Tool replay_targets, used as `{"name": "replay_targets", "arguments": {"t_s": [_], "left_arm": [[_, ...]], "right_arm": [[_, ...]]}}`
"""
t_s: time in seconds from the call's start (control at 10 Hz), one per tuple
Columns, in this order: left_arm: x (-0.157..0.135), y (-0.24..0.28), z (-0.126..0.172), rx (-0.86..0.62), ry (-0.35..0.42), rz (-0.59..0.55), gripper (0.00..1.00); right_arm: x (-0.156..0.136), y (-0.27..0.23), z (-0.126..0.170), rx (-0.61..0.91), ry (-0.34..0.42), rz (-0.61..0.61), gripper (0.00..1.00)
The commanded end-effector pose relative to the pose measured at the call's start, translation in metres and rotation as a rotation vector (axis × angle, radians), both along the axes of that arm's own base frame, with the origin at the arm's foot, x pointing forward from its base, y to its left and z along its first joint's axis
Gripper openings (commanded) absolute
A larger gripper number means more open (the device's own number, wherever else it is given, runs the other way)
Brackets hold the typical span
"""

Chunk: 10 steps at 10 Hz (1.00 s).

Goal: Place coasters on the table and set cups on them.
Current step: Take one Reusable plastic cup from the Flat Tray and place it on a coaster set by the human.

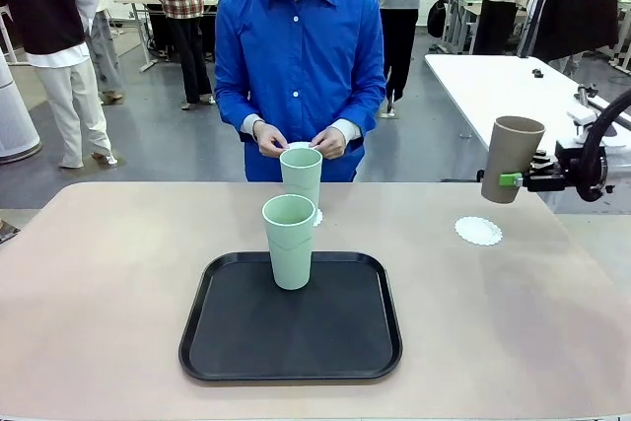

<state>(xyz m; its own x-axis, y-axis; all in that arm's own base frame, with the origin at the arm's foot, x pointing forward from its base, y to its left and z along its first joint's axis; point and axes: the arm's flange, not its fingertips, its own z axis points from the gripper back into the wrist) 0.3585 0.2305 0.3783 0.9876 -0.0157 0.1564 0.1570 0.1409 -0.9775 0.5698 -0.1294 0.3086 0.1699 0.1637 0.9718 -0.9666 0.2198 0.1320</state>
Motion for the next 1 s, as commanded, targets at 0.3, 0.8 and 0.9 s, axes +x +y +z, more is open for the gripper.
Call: {"name": "replay_targets", "arguments": {"t_s": [0.3, 0.8, 0.9], "left_arm": [[-0.001, 0.002, 0.001, 0.002, -0.004, 0.005, 1.00], [-0.001, 0.002, 0.001, 0.002, -0.004, 0.005, 1.00], [-0.001, 0.002, 0.001, 0.002, -0.004, 0.005, 1.00]], "right_arm": [[0.006, 0.015, -0.035, -0.049, 0.048, 0.037, 0.82], [0.001, 0.017, -0.045, -0.031, 0.073, 0.033, 0.82], [0.001, 0.017, -0.045, -0.031, 0.073, 0.033, 0.82]]}}
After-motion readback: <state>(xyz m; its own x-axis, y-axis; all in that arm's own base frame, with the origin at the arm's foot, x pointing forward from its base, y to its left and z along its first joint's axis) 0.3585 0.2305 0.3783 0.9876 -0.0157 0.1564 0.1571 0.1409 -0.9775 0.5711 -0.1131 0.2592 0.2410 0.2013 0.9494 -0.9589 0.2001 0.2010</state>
